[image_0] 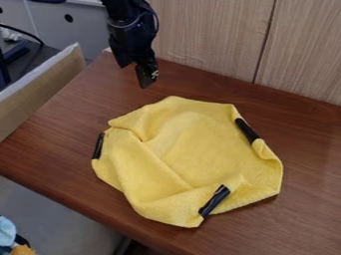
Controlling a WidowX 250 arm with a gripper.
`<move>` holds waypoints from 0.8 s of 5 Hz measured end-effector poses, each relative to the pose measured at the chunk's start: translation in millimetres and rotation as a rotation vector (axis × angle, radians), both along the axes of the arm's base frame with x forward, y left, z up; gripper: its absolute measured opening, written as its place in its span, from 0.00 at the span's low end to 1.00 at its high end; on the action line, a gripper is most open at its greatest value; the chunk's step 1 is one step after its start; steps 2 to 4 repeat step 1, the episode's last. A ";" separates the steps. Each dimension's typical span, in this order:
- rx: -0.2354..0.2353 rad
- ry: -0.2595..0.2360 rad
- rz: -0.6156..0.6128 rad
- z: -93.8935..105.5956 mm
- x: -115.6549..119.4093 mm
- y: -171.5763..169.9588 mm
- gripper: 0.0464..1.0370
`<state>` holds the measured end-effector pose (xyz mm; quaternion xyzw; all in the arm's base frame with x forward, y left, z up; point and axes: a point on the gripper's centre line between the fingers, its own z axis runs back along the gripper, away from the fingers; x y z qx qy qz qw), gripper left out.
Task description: Unfold the cloth from bottom left to top right
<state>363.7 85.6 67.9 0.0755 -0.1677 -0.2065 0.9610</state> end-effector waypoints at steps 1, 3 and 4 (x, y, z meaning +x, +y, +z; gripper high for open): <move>0.001 0.002 0.001 -0.6 -0.2 0.7 0.96; 0.001 0.002 0.001 -0.6 -0.2 0.7 0.96; 0.001 0.002 0.001 -0.6 -0.2 0.7 0.96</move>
